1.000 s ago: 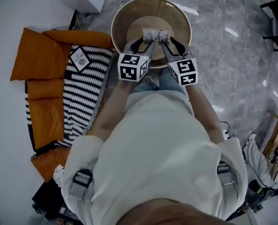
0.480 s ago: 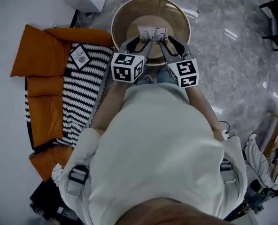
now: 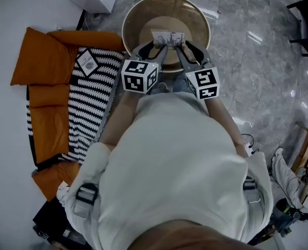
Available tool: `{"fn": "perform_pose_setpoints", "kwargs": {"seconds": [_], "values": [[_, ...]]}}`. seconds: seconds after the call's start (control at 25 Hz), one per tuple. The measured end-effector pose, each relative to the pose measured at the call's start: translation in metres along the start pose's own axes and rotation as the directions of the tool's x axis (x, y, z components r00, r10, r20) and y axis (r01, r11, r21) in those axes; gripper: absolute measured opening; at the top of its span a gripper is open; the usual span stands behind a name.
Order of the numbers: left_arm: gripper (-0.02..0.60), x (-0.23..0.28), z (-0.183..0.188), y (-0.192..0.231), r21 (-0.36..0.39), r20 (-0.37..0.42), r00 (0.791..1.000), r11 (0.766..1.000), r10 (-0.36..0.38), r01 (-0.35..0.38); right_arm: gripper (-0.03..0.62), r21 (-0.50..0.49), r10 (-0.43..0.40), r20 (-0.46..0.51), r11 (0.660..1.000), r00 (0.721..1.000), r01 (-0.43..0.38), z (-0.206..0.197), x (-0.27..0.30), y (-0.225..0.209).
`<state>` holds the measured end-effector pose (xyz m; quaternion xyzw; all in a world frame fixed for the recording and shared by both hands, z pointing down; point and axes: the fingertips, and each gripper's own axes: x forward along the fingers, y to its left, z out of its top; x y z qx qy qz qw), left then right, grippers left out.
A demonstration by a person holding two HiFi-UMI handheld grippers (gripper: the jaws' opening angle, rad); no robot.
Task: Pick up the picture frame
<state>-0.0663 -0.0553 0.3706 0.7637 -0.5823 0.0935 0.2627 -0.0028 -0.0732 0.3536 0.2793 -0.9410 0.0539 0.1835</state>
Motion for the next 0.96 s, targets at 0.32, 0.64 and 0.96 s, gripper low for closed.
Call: {"fn": "perform_pose_setpoints", "kwargs": {"seconds": [0.32,0.64,0.96], "values": [[0.176,0.0005,0.0024,0.0042,0.006,-0.003,1.000,1.000,0.004,-0.004,0.120,0.005,0.006,0.001,1.000,1.000,-0.006,0.0017,0.0042,-0.0001],[0.176,0.0024,0.0033,0.0041,0.009,-0.007,1.000,1.000,0.003,-0.003,0.118,0.010,0.003,0.004,1.000,1.000,-0.003,0.0013,0.0048,-0.0019],[0.176,0.0053,0.0028,0.0039,0.007,-0.010,1.000,1.000,0.001,-0.001,0.118,0.007,0.000,0.002,1.000,1.000,0.000,0.0001,0.0053,-0.0042]]}}
